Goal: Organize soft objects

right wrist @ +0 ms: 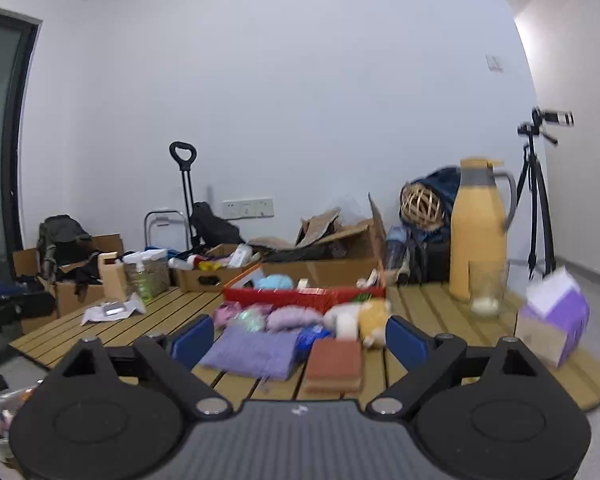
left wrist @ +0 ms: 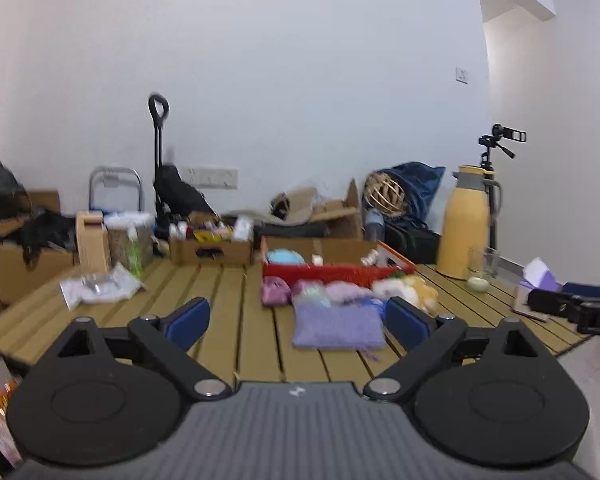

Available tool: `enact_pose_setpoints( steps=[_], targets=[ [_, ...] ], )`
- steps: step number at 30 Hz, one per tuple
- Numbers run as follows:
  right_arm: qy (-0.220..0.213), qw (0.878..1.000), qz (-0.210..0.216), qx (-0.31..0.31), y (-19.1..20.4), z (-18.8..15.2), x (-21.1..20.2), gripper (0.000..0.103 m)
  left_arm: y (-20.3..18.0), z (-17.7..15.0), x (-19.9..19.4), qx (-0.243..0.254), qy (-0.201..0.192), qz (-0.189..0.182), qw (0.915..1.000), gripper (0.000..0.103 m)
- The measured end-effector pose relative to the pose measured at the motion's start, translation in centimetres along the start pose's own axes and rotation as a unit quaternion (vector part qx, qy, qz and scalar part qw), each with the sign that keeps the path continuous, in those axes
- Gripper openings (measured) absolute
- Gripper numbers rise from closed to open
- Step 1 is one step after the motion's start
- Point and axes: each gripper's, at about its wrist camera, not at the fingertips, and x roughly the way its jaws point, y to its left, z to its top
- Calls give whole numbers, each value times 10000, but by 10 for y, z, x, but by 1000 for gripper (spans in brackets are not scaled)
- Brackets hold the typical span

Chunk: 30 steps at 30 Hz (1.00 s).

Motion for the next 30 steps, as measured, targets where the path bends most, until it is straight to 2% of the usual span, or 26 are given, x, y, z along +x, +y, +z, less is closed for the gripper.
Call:
enact_pose_setpoints(
  steps=[2, 7, 13, 19, 24, 30],
  targets=[
    [103, 9999, -39, 15, 4, -8, -8, 93, -1, -3, 1, 37, 109, -154, 9998, 97],
    [141, 9998, -27, -139, 8, -11, -5, 93, -2, -4, 10, 10, 96, -105, 9999, 97],
    [303, 9995, 47, -82, 6, -12, 15, 91, -2, -11, 37, -91, 335, -140, 9993, 97],
    [759, 9970, 72, 141, -5, -21, 59, 80, 1, -19, 88, -157, 706, -165, 9972, 97],
    [1065, 9942, 71, 91, -7, -27, 105, 77, 7, -24, 143, -223, 1026, -100, 9944, 96],
    [1344, 9906, 230, 97, -6, -29, 164, 71, 17, -26, 207, -347, 1321, -139, 9905, 82]
  ],
)
